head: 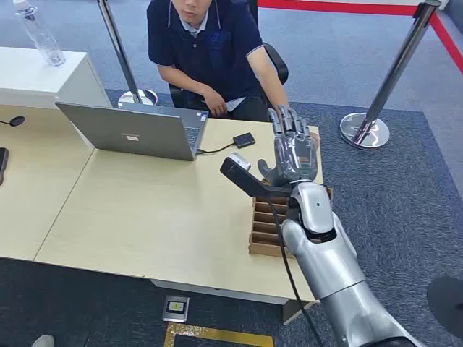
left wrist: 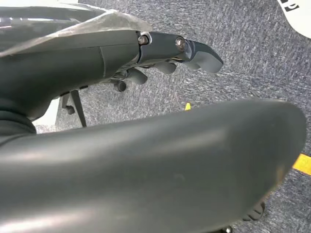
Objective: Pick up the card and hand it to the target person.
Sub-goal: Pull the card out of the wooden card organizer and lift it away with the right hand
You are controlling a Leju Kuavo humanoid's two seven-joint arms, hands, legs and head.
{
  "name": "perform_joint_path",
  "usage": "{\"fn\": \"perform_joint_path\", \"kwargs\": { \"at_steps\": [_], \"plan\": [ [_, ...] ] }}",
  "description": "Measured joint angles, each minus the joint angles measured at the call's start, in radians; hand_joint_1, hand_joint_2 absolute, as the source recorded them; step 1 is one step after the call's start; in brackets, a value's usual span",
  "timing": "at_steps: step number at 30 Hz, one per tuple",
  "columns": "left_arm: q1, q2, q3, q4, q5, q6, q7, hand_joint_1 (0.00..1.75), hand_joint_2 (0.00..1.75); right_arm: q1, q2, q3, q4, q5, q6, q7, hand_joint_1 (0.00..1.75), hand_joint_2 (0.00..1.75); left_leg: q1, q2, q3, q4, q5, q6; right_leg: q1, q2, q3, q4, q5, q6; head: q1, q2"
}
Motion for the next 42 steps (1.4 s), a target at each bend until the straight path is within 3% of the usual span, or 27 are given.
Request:
{"fn": "perform_joint_path", "kwargs": {
  "at_steps": [4, 7, 15, 42],
  "plan": [
    [0.0, 0.0, 0.0, 0.0, -0.004, -0.001, 0.0, 0.0, 0.0, 0.027, 0.0, -0.024, 0.0, -0.024, -0.021, -0.004, 0.97, 1.75, 0.0, 0.0, 0.0, 0.0, 0.0, 0.0, 0.0, 0.0, 0.0, 0.0, 0.0, 0.0, 0.0, 0.0],
    [0.0, 0.0, 0.0, 0.0, -0.008, -0.004, 0.0, 0.0, 0.0, 0.052, 0.0, -0.048, 0.0, -0.03, -0.034, -0.004, 0.92, 1.75, 0.0, 0.0, 0.0, 0.0, 0.0, 0.0, 0.0, 0.0, 0.0, 0.0, 0.0, 0.0, 0.0, 0.0],
    [0.0, 0.0, 0.0, 0.0, -0.01, -0.007, 0.0, 0.0, 0.0, 0.085, 0.0, -0.085, 0.008, -0.023, -0.045, -0.003, 0.93, 1.75, 0.0, 0.0, 0.0, 0.0, 0.0, 0.0, 0.0, 0.0, 0.0, 0.0, 0.0, 0.0, 0.0, 0.0],
    [0.001, 0.0, 0.0, 0.002, -0.012, -0.012, 0.002, 0.0, 0.0, 0.086, 0.038, -0.083, 0.125, 0.063, 0.005, -0.003, 0.98, 1.75, 0.0, 0.0, 0.0, 0.0, 0.0, 0.0, 0.0, 0.0, 0.0, 0.0, 0.0, 0.0, 0.0, 0.0]
  ]
}}
